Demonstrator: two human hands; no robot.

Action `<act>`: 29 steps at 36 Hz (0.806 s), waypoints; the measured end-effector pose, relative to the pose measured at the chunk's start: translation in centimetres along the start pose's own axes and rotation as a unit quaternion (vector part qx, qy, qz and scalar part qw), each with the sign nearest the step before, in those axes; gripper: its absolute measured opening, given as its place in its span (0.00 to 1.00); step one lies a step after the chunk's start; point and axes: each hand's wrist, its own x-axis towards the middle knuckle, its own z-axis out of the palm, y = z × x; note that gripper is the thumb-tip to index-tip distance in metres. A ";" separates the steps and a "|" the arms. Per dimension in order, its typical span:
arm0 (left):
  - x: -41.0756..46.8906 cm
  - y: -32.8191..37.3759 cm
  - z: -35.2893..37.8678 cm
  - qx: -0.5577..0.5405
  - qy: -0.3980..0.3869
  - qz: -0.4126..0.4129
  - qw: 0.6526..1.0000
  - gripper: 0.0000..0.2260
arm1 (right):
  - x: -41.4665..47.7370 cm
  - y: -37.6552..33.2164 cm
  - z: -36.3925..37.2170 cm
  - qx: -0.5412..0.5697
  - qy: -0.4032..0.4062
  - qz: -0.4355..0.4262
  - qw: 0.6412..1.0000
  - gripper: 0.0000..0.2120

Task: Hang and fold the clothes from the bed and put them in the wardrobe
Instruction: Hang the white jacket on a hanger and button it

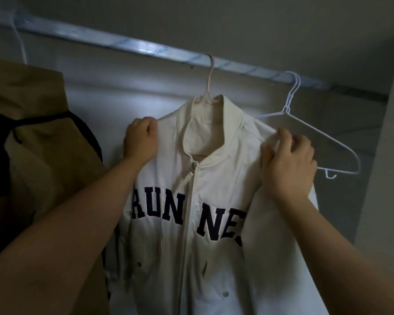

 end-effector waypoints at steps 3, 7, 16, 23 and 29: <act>0.1 -0.5 0.1 0.032 0.024 -0.005 0.999 0.13 | -0.1 0.6 0.1 -0.009 0.037 -0.042 0.998 0.20; 0.7 -0.7 -0.1 0.064 0.037 -0.013 0.997 0.13 | 0.9 1.5 -0.2 0.002 -0.036 -0.078 0.996 0.14; 1.9 -0.9 0.1 0.086 0.038 -0.020 0.995 0.18 | 4.9 4.2 -0.6 0.069 -0.095 -0.106 0.987 0.10; 1.7 -1.2 2.1 0.061 0.029 -0.029 0.997 0.21 | 9.0 6.1 -0.4 0.186 -0.132 -0.064 0.971 0.18; 1.8 -1.5 3.5 0.032 0.021 -0.045 0.998 0.21 | 11.5 7.0 -1.1 0.247 -0.301 -0.013 0.921 0.26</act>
